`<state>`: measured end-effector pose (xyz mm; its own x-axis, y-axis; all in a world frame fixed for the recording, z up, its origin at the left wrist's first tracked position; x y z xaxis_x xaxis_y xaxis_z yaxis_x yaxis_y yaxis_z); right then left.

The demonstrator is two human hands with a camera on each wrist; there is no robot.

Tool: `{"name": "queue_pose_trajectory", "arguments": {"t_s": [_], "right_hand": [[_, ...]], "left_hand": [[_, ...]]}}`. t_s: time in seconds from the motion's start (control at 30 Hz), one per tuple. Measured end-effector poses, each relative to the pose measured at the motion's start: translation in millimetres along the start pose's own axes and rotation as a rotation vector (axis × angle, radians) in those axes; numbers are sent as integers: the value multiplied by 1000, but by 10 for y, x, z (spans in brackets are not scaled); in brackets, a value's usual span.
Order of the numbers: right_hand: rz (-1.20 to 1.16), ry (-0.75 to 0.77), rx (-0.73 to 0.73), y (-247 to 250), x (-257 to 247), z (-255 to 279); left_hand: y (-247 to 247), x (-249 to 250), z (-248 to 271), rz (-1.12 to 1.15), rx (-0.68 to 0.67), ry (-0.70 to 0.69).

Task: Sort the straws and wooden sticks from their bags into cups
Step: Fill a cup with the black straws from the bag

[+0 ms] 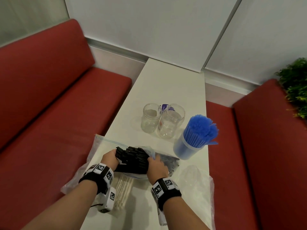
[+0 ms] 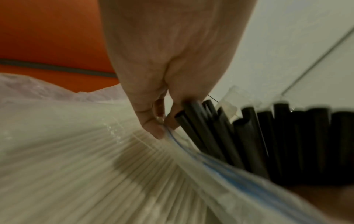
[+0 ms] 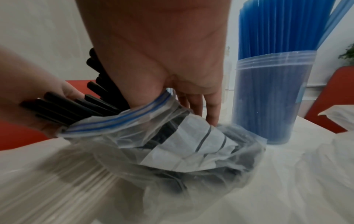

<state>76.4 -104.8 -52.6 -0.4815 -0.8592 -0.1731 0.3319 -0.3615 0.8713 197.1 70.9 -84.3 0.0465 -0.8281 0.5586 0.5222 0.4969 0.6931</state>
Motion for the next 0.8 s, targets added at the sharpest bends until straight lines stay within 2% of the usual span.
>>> {"name": "queue_pose_trajectory", "arguments": {"t_s": [0.1, 0.17, 0.27, 0.37, 0.43, 0.53, 0.67, 0.8], "right_hand": [[-88, 25, 33, 5, -14, 18], [-124, 42, 88, 22, -4, 44], [-114, 105, 209, 72, 0, 98], [-83, 171, 273, 93, -27, 120], [-69, 163, 250, 62, -29, 109], [-22, 147, 191, -31, -39, 58], [76, 221, 188, -126, -146, 13], [143, 230, 185, -224, -210, 13]], "left_hand": [[-65, 52, 16, -226, 3, -60], [-106, 92, 23, -296, -20, -104], [-67, 98, -20, -269, -23, -116], [17, 15, -80, -163, -8, -41], [28, 16, -101, -93, -19, -39], [-20, 111, -65, -117, -44, -139], [-47, 129, -22, -113, -78, -166], [-35, 101, -21, -81, -83, -208]]}}
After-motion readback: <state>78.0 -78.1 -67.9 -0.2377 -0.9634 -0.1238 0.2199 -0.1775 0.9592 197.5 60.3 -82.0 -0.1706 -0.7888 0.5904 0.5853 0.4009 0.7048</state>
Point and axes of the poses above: each hand's wrist, its own z-axis away from the middle knuckle, its own y-axis out of the back of the hand, x = y × z, the point moved 7 cm from there along -z, towards the middle knuckle, and after that the axes turned 1 degree about y, right-handed, at the moved point
